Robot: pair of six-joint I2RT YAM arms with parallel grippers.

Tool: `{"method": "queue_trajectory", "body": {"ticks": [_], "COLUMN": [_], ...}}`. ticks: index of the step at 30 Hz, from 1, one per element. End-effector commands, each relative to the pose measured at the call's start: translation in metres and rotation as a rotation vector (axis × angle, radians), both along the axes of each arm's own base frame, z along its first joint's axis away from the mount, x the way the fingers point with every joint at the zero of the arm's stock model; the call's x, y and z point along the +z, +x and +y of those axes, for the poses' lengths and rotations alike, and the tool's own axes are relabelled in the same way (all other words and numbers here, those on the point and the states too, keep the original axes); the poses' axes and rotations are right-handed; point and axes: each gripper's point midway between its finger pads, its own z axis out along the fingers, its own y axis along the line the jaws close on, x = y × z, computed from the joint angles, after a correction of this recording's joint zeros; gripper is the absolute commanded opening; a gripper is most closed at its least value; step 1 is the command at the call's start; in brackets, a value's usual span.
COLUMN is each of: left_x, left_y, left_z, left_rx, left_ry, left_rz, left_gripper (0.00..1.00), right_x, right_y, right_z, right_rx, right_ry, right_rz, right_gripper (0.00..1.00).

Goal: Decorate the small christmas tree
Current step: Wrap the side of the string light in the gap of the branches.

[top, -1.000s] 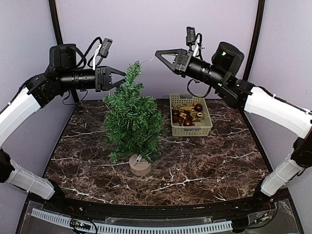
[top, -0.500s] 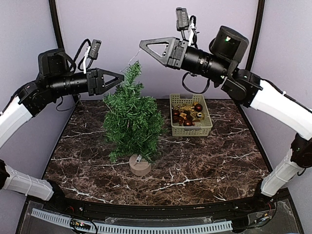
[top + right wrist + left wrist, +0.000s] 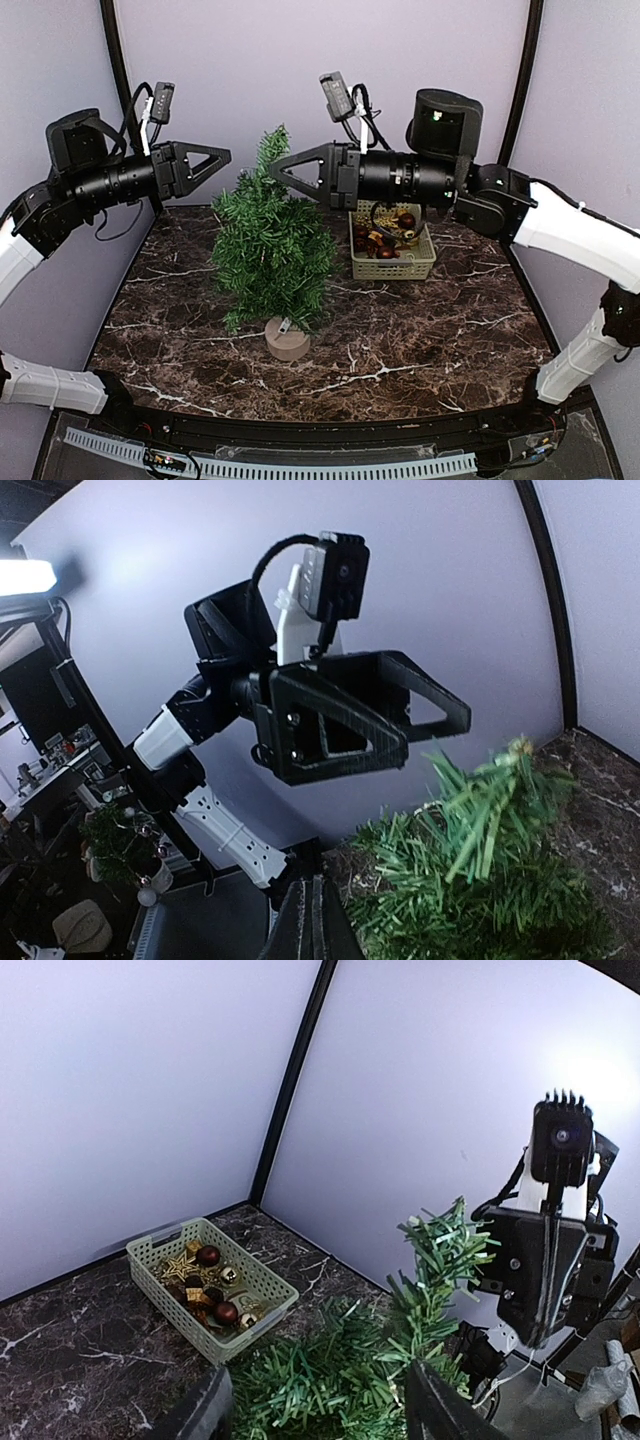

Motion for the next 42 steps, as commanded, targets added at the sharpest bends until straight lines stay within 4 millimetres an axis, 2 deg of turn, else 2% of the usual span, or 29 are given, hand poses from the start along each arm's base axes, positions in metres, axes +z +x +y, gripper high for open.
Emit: {"method": "queue_trajectory", "body": {"ticks": [1,3,6,11,14,19,25,30,34,39,42], "left_x": [-0.002,-0.003,-0.002,-0.003,-0.004,-0.007,-0.011,-0.012,-0.011,-0.011,-0.011], "left_y": [-0.001,-0.001,0.0,0.001,0.001,0.003,0.004,0.004,0.003,0.003,0.004], "left_z": [0.006,0.007,0.009,0.01,0.011,0.01,0.01,0.012,0.013,0.013,0.012], "left_rx": [0.037,0.042,0.051,0.061,0.065,0.07,0.074,0.081,0.083,0.083,0.081], "left_ry": [-0.004,-0.003,-0.006,-0.007,-0.005,0.003,0.01,0.017,0.021,0.024,0.025], "left_rz": [0.001,0.004,0.006,0.011,0.016,0.024,0.031,0.03,0.025,0.021,0.02], "left_gripper": [0.61,0.62,0.62,0.62,0.63,0.63,0.63,0.63,0.64,0.64,0.65], "right_x": [-0.017,-0.026,-0.028,-0.013,0.0,0.017,0.015,0.015,-0.013,-0.047,-0.046], "right_y": [0.008,0.02,0.036,0.048,0.051,0.042,0.047,0.031,0.015,-0.021,-0.032], "right_z": [-0.017,-0.024,-0.034,-0.047,-0.055,-0.062,-0.061,-0.045,-0.031,-0.016,-0.014], "right_rx": [-0.104,-0.183,-0.268,-0.32,-0.332,-0.272,-0.26,-0.127,-0.039,0.103,0.14], "right_ry": [-0.038,-0.059,-0.054,0.015,0.072,0.14,0.143,0.117,0.032,-0.079,-0.064], "right_rz": [0.007,0.022,0.039,0.046,0.045,0.033,0.053,0.042,0.041,0.012,0.014], "right_gripper": [0.0,0.0,0.0,0.0,0.0,0.0,0.0,0.0,0.0,0.0,0.0]}}
